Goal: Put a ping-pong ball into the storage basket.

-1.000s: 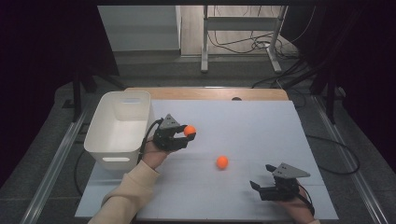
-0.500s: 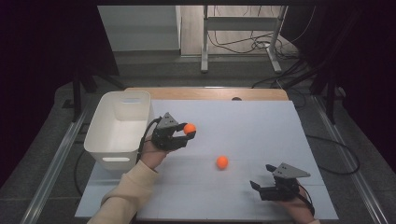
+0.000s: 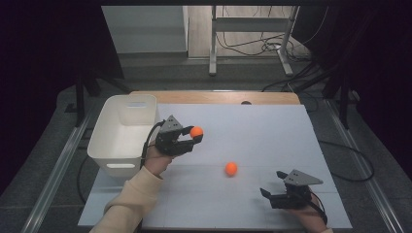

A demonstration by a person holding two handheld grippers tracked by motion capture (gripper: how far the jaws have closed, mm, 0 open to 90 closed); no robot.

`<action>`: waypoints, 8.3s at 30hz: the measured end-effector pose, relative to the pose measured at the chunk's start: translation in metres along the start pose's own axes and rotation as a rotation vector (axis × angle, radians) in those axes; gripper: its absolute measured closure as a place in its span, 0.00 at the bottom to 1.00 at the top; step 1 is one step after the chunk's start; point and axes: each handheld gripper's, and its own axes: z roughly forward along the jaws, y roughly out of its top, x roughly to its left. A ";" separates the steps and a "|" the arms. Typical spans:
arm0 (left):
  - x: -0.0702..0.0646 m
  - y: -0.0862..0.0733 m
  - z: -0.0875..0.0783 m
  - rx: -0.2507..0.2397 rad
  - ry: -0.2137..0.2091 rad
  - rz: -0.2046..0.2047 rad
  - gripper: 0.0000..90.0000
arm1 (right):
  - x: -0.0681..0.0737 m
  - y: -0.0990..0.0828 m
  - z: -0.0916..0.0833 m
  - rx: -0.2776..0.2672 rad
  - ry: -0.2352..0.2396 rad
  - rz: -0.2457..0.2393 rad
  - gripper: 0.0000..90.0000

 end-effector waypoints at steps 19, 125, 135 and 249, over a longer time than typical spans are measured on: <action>0.000 0.008 -0.017 -0.045 -0.010 -0.007 0.56 | 0.000 0.000 0.000 0.003 0.000 -0.002 0.13; 0.028 0.024 -0.091 -0.225 0.092 -0.050 0.56 | 0.000 0.000 0.000 0.008 -0.005 -0.003 0.13; 0.031 0.023 -0.094 -0.227 0.098 -0.057 0.56 | 0.000 0.000 0.000 0.008 -0.005 -0.004 0.13; 0.110 -0.008 -0.114 -0.080 0.341 -0.181 0.56 | -0.001 -0.001 0.000 0.012 -0.016 -0.002 0.13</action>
